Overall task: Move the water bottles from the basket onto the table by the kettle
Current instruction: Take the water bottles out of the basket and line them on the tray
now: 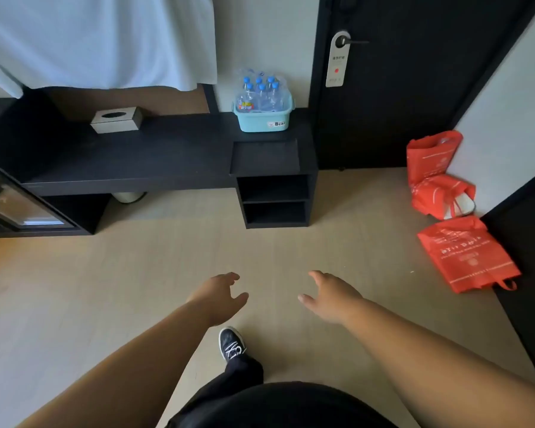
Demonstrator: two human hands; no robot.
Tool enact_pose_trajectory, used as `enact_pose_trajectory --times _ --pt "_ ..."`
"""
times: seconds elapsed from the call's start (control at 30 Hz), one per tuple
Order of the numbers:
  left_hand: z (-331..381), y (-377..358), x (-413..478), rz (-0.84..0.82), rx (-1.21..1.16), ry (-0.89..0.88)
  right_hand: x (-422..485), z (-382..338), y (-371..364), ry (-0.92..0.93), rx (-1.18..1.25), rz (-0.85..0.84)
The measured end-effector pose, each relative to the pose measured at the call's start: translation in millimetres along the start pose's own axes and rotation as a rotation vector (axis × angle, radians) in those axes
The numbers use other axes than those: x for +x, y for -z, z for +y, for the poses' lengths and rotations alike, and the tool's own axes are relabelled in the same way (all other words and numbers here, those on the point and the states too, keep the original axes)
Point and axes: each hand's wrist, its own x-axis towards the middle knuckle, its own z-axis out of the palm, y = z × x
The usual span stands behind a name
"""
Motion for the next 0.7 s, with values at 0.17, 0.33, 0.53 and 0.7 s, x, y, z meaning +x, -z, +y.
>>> enact_pose_trajectory --times 0.17,0.33,0.53,0.7 --pt "-9.8 13.7 29.9 -0.022 -0.001 0.02 24.7 -7.5 11.0 -0.026 -0.017 -0.026" --pt "-20.8 33.1 70.6 -0.035 -0.023 0.023 59.7 -28.2 29.2 -0.034 -0.053 -0.038" --pt "-42.9 66.2 124.8 -0.037 -0.017 -0.001 114.1 -69.8 48.8 -0.032 -0.069 -0.041" --pt "-70.7 99.7 163.9 -0.07 0.041 -0.022 151.4 -101.2 60.9 -0.044 -0.074 -0.057"
